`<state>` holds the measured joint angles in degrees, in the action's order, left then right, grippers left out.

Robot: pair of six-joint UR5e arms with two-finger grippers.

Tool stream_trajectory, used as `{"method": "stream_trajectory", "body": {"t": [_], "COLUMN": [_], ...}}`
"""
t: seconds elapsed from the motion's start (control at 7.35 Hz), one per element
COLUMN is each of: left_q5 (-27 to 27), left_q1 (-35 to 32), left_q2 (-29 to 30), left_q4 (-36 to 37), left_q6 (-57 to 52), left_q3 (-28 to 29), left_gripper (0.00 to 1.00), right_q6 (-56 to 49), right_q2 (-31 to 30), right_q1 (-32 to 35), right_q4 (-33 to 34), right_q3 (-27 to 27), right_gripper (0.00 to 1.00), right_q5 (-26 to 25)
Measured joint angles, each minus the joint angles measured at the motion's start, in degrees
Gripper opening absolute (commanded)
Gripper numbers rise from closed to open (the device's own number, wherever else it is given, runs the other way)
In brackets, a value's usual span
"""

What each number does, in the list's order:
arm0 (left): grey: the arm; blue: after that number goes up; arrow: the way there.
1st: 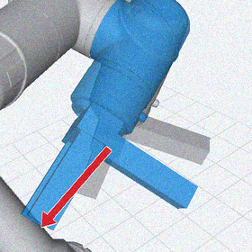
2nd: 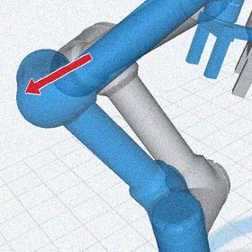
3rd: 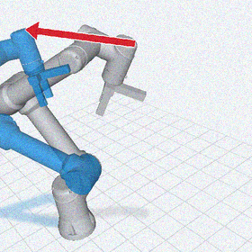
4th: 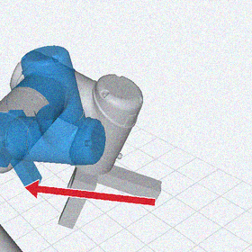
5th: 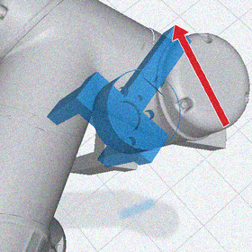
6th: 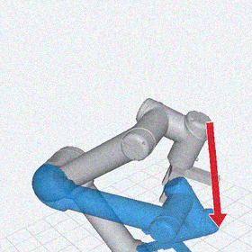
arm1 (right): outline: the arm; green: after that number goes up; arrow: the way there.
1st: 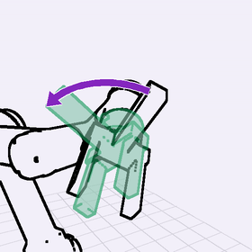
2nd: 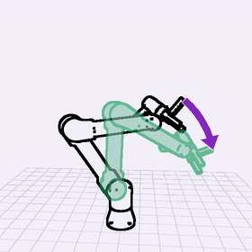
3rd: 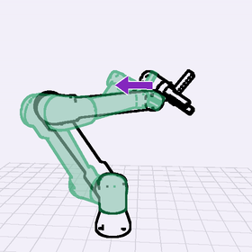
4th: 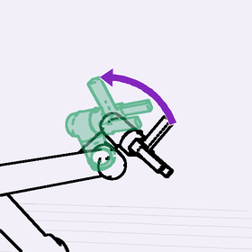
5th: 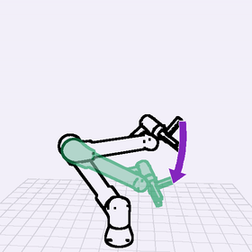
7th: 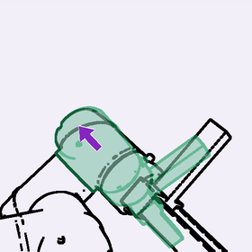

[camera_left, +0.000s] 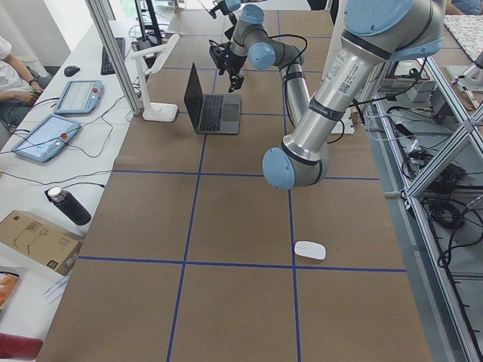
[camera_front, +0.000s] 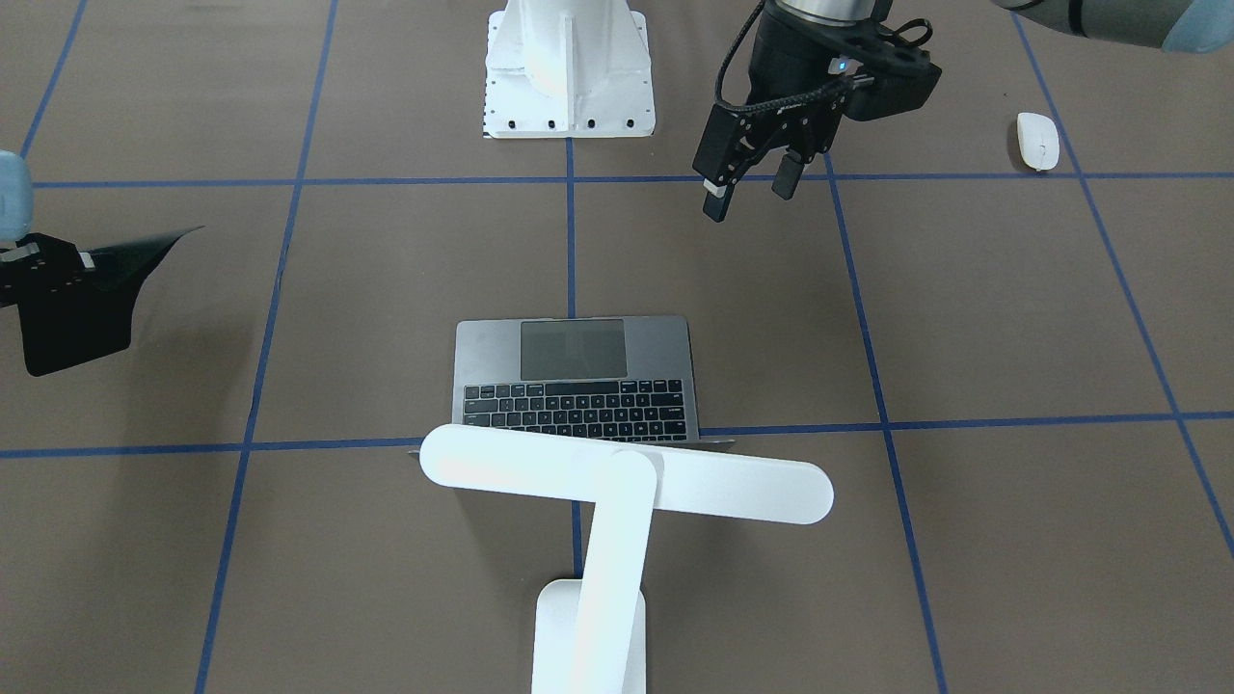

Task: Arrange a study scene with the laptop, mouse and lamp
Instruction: 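Carry the black mouse pad with the right gripper beside the laptop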

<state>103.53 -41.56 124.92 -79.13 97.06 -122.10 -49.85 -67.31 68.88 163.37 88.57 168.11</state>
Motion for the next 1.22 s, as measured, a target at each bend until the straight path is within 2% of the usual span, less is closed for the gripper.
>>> {"method": "stream_trajectory", "body": {"t": [0.41,0.68,1.22], "left_q5": [0.00,0.00,0.00], "left_q1": [-0.07,-0.05,-0.02], "left_q2": [-0.27,-0.24,-0.26], "left_q4": [0.04,0.16,0.20], "left_q6": [-0.06,0.02,0.06], "left_q3": [-0.02,-0.13,-0.28], "left_gripper": [0.99,0.99,0.99], "right_q6": [8.59,10.66,14.73], "right_q2": [2.68,5.58,11.61], "right_q1": [-6.57,-9.02,-10.87], "right_q4": [-2.98,-6.39,-18.76], "right_q3": [-1.42,-6.17,-16.45], "right_gripper": [0.00,0.00,0.00], "right_q5": [7.94,11.52,12.66]}}
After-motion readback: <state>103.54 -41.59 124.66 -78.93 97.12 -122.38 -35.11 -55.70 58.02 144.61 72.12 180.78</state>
